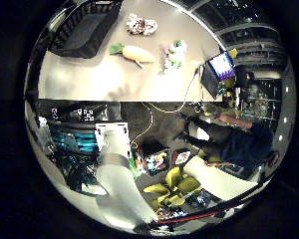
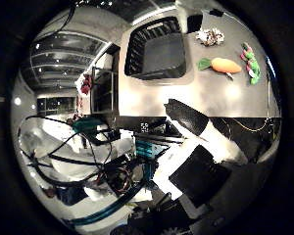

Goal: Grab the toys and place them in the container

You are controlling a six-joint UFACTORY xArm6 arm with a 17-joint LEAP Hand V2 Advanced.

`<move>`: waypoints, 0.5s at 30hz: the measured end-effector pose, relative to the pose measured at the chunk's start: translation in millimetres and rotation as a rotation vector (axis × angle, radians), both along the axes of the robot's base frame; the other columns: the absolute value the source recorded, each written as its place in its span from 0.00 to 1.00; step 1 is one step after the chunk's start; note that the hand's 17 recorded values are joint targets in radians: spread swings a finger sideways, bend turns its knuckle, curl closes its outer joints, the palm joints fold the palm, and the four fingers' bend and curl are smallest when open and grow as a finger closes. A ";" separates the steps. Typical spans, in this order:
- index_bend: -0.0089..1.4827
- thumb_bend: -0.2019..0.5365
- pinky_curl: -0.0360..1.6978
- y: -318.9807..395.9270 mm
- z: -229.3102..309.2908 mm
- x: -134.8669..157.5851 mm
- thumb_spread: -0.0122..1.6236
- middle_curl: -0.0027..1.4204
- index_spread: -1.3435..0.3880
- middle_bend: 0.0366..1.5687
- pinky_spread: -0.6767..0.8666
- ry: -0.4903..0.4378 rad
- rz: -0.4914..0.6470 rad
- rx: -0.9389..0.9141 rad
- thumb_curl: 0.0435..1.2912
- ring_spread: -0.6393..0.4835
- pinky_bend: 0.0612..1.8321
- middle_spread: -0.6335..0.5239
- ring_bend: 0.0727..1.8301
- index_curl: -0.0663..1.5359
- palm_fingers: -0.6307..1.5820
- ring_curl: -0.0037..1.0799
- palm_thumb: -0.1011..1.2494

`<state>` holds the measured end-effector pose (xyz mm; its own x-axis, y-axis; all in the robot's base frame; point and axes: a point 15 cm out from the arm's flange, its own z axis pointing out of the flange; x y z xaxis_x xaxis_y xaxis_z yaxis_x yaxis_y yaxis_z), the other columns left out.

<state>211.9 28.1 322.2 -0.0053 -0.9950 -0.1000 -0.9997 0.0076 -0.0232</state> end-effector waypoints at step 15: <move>0.13 0.24 0.15 -135.1 32.0 103.1 0.69 0.23 0.51 0.13 0.70 -0.336 -0.215 -0.129 0.22 0.65 0.09 0.48 0.08 0.29 0.51 0.16 0.64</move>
